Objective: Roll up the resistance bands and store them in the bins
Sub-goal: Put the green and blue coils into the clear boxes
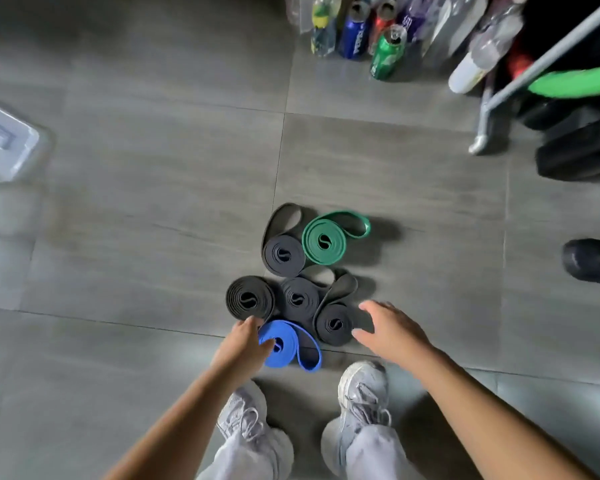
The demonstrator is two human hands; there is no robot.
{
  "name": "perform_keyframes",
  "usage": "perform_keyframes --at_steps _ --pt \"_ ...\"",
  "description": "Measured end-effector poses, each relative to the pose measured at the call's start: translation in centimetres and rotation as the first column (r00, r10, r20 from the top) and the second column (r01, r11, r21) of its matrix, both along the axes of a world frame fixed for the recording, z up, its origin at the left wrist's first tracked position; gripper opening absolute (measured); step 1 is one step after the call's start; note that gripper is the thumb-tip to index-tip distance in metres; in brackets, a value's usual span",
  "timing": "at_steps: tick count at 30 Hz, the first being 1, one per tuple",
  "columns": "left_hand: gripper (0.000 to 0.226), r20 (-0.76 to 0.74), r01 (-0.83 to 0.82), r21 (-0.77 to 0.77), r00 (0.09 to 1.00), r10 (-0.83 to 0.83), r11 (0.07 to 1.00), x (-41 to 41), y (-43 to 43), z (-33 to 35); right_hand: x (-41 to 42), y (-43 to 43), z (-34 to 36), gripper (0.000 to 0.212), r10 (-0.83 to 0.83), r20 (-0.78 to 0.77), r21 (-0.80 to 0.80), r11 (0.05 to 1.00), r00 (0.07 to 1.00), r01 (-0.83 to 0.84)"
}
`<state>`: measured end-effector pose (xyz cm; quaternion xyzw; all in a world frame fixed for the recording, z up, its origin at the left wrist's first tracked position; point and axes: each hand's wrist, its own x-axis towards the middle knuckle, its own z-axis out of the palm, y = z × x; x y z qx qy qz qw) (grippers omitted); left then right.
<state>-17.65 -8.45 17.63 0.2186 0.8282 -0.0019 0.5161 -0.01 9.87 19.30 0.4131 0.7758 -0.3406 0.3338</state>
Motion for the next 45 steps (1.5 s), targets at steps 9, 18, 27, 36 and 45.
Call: perform_keyframes --at_steps 9,18,27,36,45 --pt "0.047 -0.136 0.153 0.161 0.982 -0.132 0.975 -3.6 4.5 -12.7 -11.8 9.4 -14.9 0.078 0.363 -0.123 0.427 0.859 0.924 -0.281" --pt "0.048 -0.128 0.031 0.372 0.992 0.018 0.928 -5.0 9.6 -16.2 -14.0 12.5 -19.8 0.091 0.42 0.022 0.242 0.878 0.907 -0.412" --pt "0.051 0.075 -0.131 0.474 0.991 0.109 0.871 -2.2 12.0 -16.2 -9.8 10.2 -20.7 0.078 -0.206 -0.286 -0.107 0.977 0.936 0.182" --pt "0.027 -0.045 0.075 0.429 0.997 -0.061 0.9 -1.6 3.5 -13.7 -6.3 8.4 -18.7 0.052 -0.59 -0.436 -0.437 0.799 0.68 0.414" --pt "0.019 -0.051 -0.672 0.222 0.716 0.696 0.707 5.2 -10.4 -17.6 -5.5 3.8 -18.4 0.068 -0.664 -0.314 -0.599 0.693 0.679 0.4"
